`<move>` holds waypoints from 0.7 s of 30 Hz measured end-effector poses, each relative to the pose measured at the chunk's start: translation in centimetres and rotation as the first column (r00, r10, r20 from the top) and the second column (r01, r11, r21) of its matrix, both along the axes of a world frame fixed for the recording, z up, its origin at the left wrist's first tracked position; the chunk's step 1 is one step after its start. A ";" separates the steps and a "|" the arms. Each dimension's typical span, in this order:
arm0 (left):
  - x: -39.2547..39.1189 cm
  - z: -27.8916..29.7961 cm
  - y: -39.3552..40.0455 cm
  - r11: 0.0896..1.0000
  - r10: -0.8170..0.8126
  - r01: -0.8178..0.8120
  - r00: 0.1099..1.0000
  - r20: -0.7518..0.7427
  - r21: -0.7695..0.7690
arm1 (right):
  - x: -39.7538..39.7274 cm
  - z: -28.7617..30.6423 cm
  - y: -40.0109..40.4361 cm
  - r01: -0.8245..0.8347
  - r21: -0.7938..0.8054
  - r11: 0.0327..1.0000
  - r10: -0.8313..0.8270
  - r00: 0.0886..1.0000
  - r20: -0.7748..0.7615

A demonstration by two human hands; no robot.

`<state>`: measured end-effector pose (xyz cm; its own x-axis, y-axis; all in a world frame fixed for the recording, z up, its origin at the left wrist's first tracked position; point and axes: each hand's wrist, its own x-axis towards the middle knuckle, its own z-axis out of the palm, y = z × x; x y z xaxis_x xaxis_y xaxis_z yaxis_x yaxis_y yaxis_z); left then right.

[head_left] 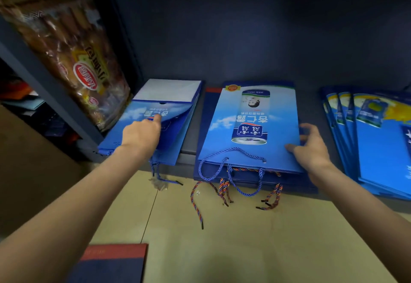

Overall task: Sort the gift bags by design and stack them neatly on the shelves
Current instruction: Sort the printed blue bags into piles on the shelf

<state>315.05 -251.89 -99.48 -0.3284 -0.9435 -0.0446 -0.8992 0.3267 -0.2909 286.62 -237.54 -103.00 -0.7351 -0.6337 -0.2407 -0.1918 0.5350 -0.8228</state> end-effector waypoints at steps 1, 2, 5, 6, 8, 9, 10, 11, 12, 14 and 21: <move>-0.2 0.4 0.2 1.000 -0.006 0.006 1.000 0.027 -0.009 | -0.1 0.0 0.0 0.012 -0.003 1.000 -0.011 0.999 0.041; -0.5 1.1 0.5 0.999 -0.020 0.021 1.000 0.016 -0.040 | -0.3 -0.2 0.1 0.028 -0.006 1.000 -0.028 0.996 0.088; -0.9 4.0 2.0 0.976 -0.069 0.009 0.962 -0.266 -0.219 | -1.0 -0.7 0.4 0.067 -0.005 0.998 -0.065 0.979 0.193; -0.8 5.0 2.4 0.961 -0.117 -0.010 0.893 -0.435 -0.278 | -1.1 -0.8 0.5 0.076 -0.009 0.997 -0.073 0.975 0.208; -0.1 5.9 2.0 0.961 -0.151 -0.073 0.666 -0.730 -0.266 | -1.0 -0.8 0.5 0.099 -0.036 0.994 -0.089 0.972 0.218; 0.4 5.9 1.5 0.979 -0.099 -0.100 0.518 -0.849 -0.176 | -1.0 -0.7 0.4 0.106 -0.057 0.993 -0.091 0.971 0.219; 1.0 5.7 0.9 0.993 0.005 -0.112 0.340 -0.940 -0.036 | -1.0 -0.6 0.3 0.111 -0.074 0.991 -0.092 0.972 0.217; 1.5 5.2 0.6 0.987 0.145 -0.094 0.149 -0.978 0.132 | -1.0 -0.4 0.2 0.113 -0.088 0.990 -0.092 0.972 0.217; 2.1 4.3 0.4 0.954 0.291 -0.080 -0.001 -0.957 0.290 | -1.1 -0.3 0.1 0.119 -0.104 0.987 -0.094 0.970 0.222; 3.5 1.9 0.4 0.861 0.481 -0.107 -0.142 -0.865 0.497 | -1.4 0.1 0.2 0.133 -0.144 0.981 -0.098 0.968 0.229; 11.1 -5.9 0.2 0.524 0.640 -0.040 -0.640 -0.424 0.851 | -1.6 3.5 1.3 0.089 -0.358 0.929 -0.041 0.989 0.141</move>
